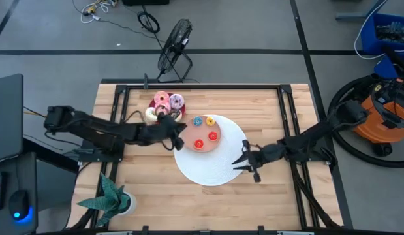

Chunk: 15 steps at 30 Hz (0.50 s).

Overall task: Pick & Place donuts
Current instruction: Return to Home Position

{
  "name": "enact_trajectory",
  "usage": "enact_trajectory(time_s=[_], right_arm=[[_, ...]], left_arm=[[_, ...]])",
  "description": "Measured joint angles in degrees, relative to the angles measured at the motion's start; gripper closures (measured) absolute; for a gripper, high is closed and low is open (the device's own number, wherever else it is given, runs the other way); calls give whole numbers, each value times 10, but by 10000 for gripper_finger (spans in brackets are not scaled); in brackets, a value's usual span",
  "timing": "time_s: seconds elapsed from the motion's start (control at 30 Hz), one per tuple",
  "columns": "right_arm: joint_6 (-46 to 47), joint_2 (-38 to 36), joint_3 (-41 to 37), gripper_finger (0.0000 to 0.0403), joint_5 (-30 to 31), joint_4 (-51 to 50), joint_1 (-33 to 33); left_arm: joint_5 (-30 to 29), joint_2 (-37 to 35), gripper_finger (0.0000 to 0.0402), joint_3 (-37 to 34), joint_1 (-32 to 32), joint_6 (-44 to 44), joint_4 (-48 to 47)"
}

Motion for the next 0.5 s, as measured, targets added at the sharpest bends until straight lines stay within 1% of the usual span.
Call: enact_trajectory(time_s=[0.03, 0.07, 0.13, 0.17, 0.23, 0.3, 0.4, 0.5], right_arm=[[-2, -21, 0, 324, -16, -17, -9], [-5, -46, 0, 347, -34, -41, -18], [-10, -103, 0, 386, -62, -88, -31], [-14, -134, 0, 393, -71, -109, -35], [-15, -201, 0, 387, -72, -163, -40], [-16, -269, 0, 381, -75, -215, -47], [-16, -368, 0, 391, -74, -281, -57], [-14, -451, 0, 398, -74, -318, -68]], left_arm=[[0, -20, 374, -9, -3, 15, 20], [0, -40, 387, -17, -7, 31, 28], [10, -79, 393, -33, -11, 67, 34], [20, -102, 395, -46, -13, 89, 33], [46, -142, 397, -71, -19, 124, 34], [59, -184, 397, -103, -22, 139, 32], [62, -243, 397, -155, -24, 140, 45], [63, -297, 398, -204, -24, 139, 58]])
